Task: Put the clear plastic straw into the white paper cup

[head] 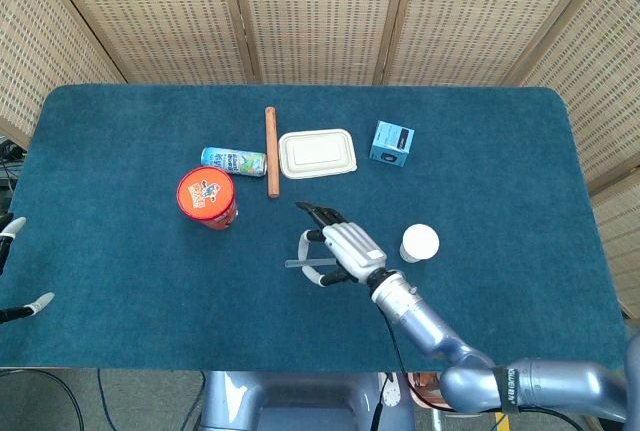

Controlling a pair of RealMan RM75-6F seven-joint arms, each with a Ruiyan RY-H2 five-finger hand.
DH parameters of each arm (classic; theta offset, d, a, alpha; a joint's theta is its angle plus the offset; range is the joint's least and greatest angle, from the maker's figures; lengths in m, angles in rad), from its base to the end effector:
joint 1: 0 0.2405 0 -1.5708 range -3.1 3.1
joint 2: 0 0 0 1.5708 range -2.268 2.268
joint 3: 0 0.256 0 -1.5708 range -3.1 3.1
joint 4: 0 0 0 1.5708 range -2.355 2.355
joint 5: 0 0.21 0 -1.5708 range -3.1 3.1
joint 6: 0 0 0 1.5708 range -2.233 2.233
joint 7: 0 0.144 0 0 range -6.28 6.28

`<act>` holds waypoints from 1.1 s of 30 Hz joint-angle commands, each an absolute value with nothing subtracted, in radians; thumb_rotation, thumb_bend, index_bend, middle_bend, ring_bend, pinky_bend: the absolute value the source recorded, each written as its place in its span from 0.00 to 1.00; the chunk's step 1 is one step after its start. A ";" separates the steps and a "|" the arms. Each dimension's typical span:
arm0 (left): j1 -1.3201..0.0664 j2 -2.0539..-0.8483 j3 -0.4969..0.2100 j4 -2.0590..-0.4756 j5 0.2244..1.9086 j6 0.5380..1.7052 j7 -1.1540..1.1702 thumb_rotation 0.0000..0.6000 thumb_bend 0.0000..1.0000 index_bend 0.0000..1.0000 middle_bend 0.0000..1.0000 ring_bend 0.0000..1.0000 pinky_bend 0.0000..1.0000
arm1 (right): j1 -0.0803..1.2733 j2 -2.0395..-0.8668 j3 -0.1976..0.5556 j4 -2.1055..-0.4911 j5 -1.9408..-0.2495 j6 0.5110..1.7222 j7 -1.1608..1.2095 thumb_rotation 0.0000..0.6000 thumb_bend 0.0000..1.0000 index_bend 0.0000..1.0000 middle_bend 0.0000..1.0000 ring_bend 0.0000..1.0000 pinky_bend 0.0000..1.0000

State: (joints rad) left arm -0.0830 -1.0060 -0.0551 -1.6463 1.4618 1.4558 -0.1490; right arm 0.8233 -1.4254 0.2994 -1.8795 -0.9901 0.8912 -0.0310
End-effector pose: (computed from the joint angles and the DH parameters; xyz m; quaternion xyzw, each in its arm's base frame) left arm -0.3181 0.1815 0.1918 -0.5691 -0.4223 -0.3989 0.5819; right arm -0.0445 -0.3120 0.0119 0.6622 -0.5435 0.4772 0.1962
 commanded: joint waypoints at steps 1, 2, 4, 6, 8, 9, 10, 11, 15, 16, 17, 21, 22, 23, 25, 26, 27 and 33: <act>-0.083 -1.006 -0.054 -1.647 1.464 1.457 -0.148 1.00 0.12 0.00 0.00 0.00 0.00 | 0.761 -1.320 0.355 -1.918 -1.009 0.868 0.113 1.00 0.47 0.68 0.00 0.00 0.00; -0.083 -1.007 -0.054 -1.647 1.466 1.458 -0.146 1.00 0.12 0.00 0.00 0.00 0.00 | 0.746 -1.300 0.368 -1.917 -1.009 0.863 0.158 1.00 0.47 0.68 0.00 0.00 0.00; -0.083 -1.007 -0.053 -1.648 1.467 1.459 -0.144 1.00 0.12 0.00 0.00 0.00 0.00 | 0.721 -1.269 0.387 -1.910 -1.005 0.850 0.240 1.00 0.47 0.68 0.00 0.00 0.00; -0.083 -1.008 -0.052 -1.649 1.468 1.459 -0.141 1.00 0.12 0.00 0.00 0.00 0.00 | 0.700 -1.244 0.402 -1.892 -1.003 0.832 0.315 1.00 0.47 0.68 0.00 0.00 0.00; -0.083 -1.009 -0.052 -1.650 1.469 1.459 -0.139 1.00 0.12 0.00 0.00 0.00 0.00 | 0.684 -1.228 0.411 -1.865 -1.008 0.814 0.376 1.00 0.47 0.68 0.00 0.00 0.00; -0.083 -1.009 -0.052 -1.650 1.469 1.460 -0.138 1.00 0.12 0.00 0.00 0.00 0.00 | 0.678 -1.226 0.413 -1.851 -1.009 0.809 0.398 1.00 0.47 0.68 0.00 0.00 0.00; -0.083 -1.010 -0.052 -1.651 1.469 1.460 -0.137 1.00 0.12 0.00 0.00 0.00 0.00 | 0.670 -1.224 0.414 -1.832 -1.014 0.803 0.426 1.00 0.47 0.68 0.00 0.00 0.00; -0.083 -1.010 -0.052 -1.651 1.469 1.460 -0.136 1.00 0.12 0.00 0.00 0.00 0.00 | 0.666 -1.224 0.412 -1.818 -1.017 0.798 0.442 1.00 0.47 0.68 0.00 0.00 0.00; -0.085 -1.012 -0.052 -1.650 1.463 1.453 -0.131 1.00 0.12 0.00 0.00 0.00 0.00 | 0.653 -1.229 0.401 -1.766 -1.039 0.778 0.491 1.00 0.47 0.68 0.00 0.00 0.00; -0.086 -1.013 -0.052 -1.650 1.462 1.451 -0.130 1.00 0.12 0.00 0.00 0.00 0.00 | 0.651 -1.231 0.397 -1.753 -1.045 0.773 0.502 1.00 0.47 0.68 0.00 0.00 0.00; -0.087 -1.013 -0.052 -1.650 1.461 1.450 -0.128 1.00 0.12 0.00 0.00 0.00 0.00 | 0.648 -1.236 0.394 -1.736 -1.056 0.767 0.517 1.00 0.47 0.68 0.00 0.00 0.00; -0.087 -1.015 -0.052 -1.651 1.461 1.450 -0.125 1.00 0.12 0.00 0.00 0.00 0.00 | 0.644 -1.249 0.386 -1.694 -1.083 0.754 0.557 1.00 0.47 0.68 0.00 0.00 0.00; -0.087 -1.015 -0.053 -1.652 1.459 1.450 -0.125 1.00 0.12 0.00 0.00 0.00 0.00 | 0.644 -1.253 0.383 -1.683 -1.091 0.750 0.568 1.00 0.47 0.68 0.00 0.00 0.00; -0.087 -1.015 -0.053 -1.652 1.458 1.449 -0.125 1.00 0.12 0.00 0.00 0.00 0.00 | 0.643 -1.255 0.382 -1.677 -1.096 0.748 0.575 1.00 0.47 0.68 0.00 0.00 0.00; -0.087 -1.015 -0.053 -1.652 1.457 1.448 -0.124 1.00 0.12 0.00 0.00 0.00 0.00 | 0.643 -1.260 0.375 -1.660 -1.109 0.741 0.587 1.00 0.47 0.68 0.00 0.00 0.00; -0.088 -1.015 -0.053 -1.652 1.457 1.448 -0.124 1.00 0.12 0.00 0.00 0.00 0.00 | 0.643 -1.263 0.373 -1.654 -1.112 0.738 0.590 1.00 0.47 0.68 0.00 0.00 0.00; -0.088 -1.016 -0.053 -1.651 1.457 1.447 -0.123 1.00 0.12 0.00 0.00 0.00 0.00 | 0.643 -1.266 0.369 -1.645 -1.116 0.735 0.597 1.00 0.47 0.68 0.00 0.00 0.00; -0.090 -1.017 -0.054 -1.651 1.453 1.442 -0.121 1.00 0.12 0.00 0.00 0.00 0.00 | 0.647 -1.290 0.354 -1.606 -1.135 0.718 0.625 1.00 0.47 0.68 0.00 0.00 0.00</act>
